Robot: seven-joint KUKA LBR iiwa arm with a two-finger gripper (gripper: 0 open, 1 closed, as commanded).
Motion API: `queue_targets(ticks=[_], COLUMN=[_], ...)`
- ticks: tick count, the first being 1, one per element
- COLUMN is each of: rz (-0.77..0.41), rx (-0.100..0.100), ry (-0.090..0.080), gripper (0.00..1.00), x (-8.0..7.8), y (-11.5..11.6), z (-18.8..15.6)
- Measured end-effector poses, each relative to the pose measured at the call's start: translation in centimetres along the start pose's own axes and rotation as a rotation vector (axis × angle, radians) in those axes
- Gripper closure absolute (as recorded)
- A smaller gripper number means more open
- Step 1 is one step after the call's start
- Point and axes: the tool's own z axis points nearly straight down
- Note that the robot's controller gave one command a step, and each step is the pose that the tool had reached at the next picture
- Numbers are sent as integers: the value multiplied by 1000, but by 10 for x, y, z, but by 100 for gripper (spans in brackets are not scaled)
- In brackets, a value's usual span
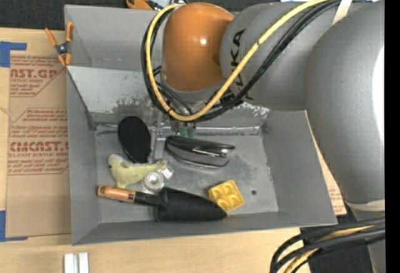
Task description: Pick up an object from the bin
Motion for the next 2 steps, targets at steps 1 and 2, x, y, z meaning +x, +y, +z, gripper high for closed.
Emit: queue_targets(ticks=[1,2], rz=[0,123], rx=[0,-1], ry=[0,-1], gripper=[0,0], x=[0,11], y=[0,-19], z=[0,45])
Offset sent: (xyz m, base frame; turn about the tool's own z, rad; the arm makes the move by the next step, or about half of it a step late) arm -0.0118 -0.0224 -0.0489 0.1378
